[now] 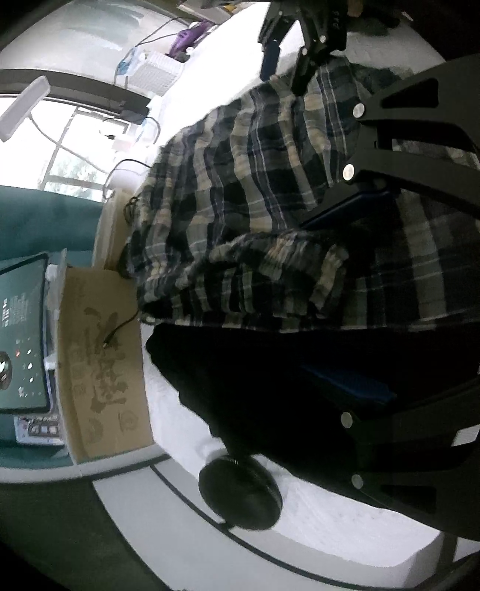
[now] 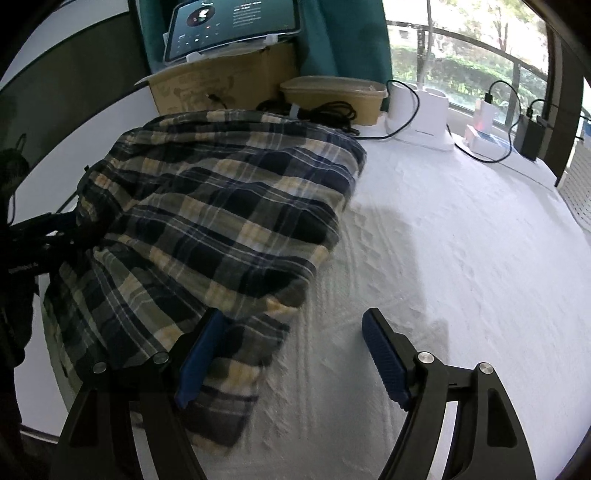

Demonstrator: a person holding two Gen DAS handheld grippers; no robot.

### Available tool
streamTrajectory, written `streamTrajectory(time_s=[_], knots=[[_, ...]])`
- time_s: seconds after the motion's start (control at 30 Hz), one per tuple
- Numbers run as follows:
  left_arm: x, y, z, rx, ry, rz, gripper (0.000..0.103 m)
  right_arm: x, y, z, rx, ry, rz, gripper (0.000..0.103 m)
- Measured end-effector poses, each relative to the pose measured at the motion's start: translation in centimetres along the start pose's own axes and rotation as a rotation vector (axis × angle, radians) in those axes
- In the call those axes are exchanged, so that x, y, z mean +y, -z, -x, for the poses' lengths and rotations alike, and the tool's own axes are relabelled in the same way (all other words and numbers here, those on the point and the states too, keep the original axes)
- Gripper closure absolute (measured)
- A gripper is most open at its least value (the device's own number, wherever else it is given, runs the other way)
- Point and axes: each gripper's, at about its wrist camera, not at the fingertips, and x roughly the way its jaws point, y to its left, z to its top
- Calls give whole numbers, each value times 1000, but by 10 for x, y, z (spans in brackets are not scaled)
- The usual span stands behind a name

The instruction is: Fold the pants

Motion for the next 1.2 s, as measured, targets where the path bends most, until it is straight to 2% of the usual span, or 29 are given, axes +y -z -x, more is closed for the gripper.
streamTrajectory(time_s=[0.43, 0.6, 0.87, 1.2], knots=[[-33, -6, 42, -122, -3, -7, 31, -23, 23, 44, -52, 35, -38, 25], [-56, -7, 47, -104, 46, -26, 31, -43, 38, 65, -79, 70, -91, 25], [-119, -7, 50, -87, 148, -112, 31, -69, 62, 97, -127, 109, -154, 25], [-186, 2, 49, -72, 233, -178, 31, -104, 94, 136, -167, 167, -215, 25]])
